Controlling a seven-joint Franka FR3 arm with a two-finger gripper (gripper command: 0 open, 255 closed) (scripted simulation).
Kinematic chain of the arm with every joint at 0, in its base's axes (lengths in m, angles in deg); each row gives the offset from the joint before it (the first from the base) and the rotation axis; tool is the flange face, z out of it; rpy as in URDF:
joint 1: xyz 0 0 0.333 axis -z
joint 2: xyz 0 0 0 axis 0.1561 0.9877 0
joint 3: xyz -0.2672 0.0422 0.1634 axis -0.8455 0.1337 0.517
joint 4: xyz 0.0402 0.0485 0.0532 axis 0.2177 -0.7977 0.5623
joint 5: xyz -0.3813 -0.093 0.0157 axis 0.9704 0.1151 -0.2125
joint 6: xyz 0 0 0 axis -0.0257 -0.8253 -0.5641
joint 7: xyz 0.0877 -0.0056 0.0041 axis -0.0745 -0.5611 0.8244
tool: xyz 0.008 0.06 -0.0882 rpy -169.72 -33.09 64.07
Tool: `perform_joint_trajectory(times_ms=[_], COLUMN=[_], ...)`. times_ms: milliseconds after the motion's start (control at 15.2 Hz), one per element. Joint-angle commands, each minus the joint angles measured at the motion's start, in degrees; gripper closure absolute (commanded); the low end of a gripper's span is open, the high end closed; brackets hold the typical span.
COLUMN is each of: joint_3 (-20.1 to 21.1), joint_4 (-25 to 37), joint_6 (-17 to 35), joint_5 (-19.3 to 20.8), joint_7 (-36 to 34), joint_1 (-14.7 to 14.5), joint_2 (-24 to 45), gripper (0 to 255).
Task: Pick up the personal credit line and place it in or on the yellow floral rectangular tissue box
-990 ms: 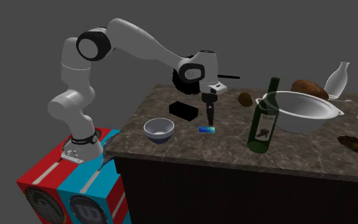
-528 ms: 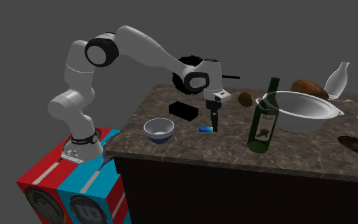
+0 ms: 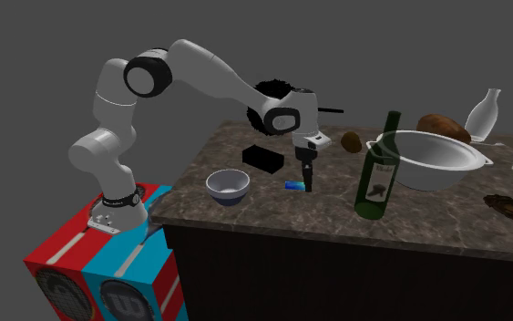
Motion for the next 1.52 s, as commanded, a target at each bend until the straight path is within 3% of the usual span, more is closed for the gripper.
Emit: perform_joint_trajectory(times_ms=[0,66,660,1452], joint_3=[0.0,0.0,0.0,0.59], joint_4=[0.0,0.0,-0.01,3.89], joint_6=[0.0,0.0,0.01,-7.53], joint_5=[0.0,0.0,0.0,-1.18], joint_7=[0.0,0.0,0.0,1.07], joint_1=[0.0,0.0,0.0,0.26], joint_2=[0.0,0.0,0.0,-3.72], gripper=[0,255,255,255])
